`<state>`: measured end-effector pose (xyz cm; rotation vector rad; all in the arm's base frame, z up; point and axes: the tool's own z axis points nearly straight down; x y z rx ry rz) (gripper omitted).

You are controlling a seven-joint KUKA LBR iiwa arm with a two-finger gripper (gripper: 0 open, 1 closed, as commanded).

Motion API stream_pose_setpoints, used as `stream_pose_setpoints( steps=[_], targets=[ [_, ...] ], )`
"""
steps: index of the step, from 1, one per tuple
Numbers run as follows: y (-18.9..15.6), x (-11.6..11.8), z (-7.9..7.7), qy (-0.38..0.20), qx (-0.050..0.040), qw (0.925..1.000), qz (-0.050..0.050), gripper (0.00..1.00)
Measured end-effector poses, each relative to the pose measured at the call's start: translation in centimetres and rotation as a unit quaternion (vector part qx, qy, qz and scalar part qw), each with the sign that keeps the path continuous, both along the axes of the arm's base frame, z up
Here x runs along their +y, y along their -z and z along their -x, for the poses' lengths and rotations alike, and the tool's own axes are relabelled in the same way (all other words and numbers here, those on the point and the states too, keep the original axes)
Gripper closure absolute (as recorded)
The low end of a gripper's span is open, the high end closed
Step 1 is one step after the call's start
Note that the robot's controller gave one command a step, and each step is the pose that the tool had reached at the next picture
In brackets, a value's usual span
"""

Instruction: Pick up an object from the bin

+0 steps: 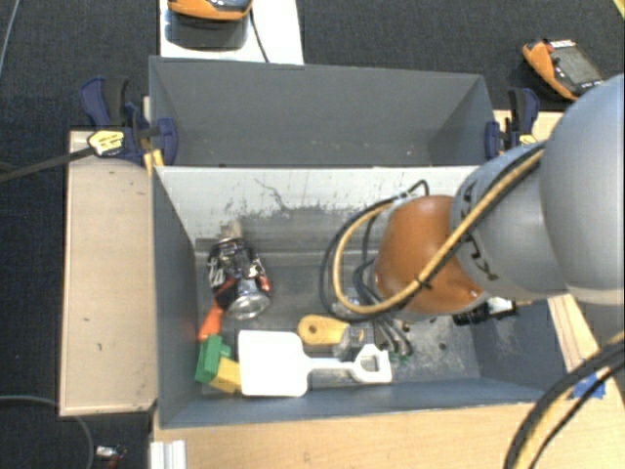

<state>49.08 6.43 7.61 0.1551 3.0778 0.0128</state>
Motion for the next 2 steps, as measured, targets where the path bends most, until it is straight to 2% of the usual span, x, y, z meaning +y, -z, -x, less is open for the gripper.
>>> stream_pose_setpoints(
  steps=[2],
  targets=[
    [-0.11, 0.48, -0.25, -0.012, 0.0021, 0.9999, 0.002, 1.0]
  ],
)
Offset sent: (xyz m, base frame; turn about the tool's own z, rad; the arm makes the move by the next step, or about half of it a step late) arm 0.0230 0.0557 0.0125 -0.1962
